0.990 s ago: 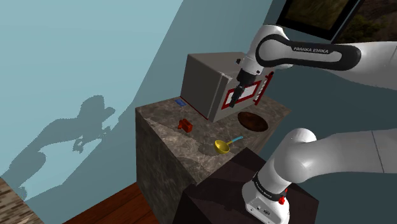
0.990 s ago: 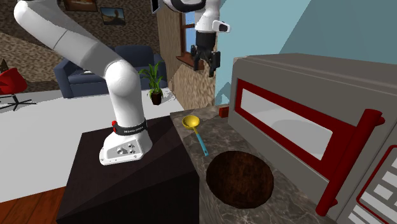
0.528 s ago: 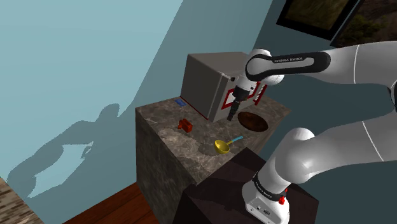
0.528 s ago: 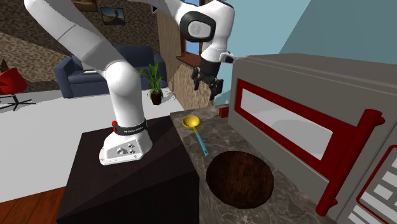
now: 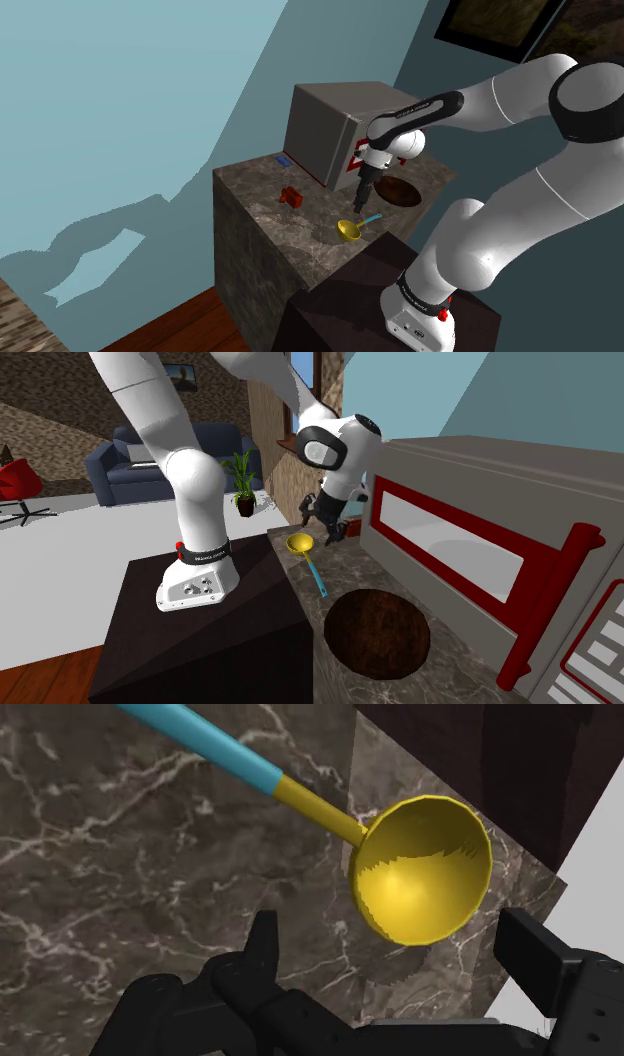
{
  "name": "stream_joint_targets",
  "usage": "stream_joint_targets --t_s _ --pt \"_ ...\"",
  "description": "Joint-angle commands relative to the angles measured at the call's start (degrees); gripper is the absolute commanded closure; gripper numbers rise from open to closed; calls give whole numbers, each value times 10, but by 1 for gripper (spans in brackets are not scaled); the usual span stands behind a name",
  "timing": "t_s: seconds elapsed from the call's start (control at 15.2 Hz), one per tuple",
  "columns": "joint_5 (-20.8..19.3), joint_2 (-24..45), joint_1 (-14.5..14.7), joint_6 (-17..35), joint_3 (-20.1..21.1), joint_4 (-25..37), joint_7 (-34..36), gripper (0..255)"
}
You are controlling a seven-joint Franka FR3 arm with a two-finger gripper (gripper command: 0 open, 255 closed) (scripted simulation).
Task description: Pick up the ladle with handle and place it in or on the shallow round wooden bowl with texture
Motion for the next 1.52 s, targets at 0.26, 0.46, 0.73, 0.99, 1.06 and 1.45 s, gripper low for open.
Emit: stream_joint_targets --t_s 0.26,0.46,0.73,0.99,1.06,1.45 --pt "58 68 35 59 -20 -17 -56 0" --pt "80 87 46 82 -21 -27 -72 0" --pt "81 87 46 82 -21 -27 -72 0" --pt "80 87 46 82 -21 -27 -72 0" --pt "80 87 46 82 -21 -27 -72 255" --pt "80 87 46 82 -21 -27 -72 255"
